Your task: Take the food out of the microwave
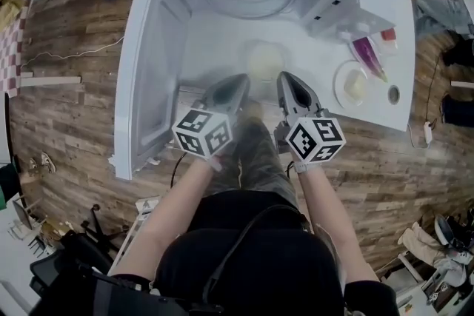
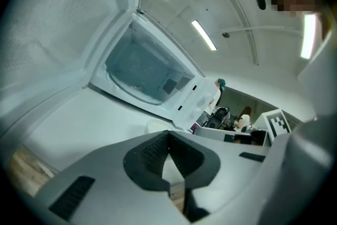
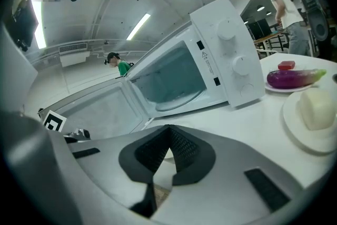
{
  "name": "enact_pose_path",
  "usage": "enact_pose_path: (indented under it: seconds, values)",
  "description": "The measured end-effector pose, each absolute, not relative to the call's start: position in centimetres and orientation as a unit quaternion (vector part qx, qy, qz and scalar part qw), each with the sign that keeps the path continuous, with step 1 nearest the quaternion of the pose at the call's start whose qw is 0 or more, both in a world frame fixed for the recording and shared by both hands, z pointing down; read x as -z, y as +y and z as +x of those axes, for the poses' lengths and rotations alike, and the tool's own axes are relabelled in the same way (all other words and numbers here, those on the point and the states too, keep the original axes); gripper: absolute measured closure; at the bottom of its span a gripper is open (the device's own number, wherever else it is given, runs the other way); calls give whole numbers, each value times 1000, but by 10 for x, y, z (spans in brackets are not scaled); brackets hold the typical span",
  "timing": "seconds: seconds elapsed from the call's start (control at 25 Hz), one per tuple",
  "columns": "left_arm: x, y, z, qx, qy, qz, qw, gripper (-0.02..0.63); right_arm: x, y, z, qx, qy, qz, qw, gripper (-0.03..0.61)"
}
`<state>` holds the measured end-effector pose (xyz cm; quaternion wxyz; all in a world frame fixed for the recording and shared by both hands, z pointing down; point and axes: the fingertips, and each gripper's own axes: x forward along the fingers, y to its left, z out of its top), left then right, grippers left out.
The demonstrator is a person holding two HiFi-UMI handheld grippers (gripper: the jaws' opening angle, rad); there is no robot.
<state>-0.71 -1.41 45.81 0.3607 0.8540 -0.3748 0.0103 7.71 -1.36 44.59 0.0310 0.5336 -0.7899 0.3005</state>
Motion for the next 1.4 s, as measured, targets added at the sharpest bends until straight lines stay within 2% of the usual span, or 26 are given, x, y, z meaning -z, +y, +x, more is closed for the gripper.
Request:
enact_pose_path:
  seconds: [0.28,1.16,1.4]
  values:
    - [-447,10,-14,-11,-347,879,327,603,-441,18,60,-281,-804,522,43,560]
    - [-416,76,-39,11,-314,900,301,603,-415,88,31,-257,-810,527,22,561]
    - [-402,90,-41,27,-302,904,300,603,-406,103,21,-230,-825,516,36,561]
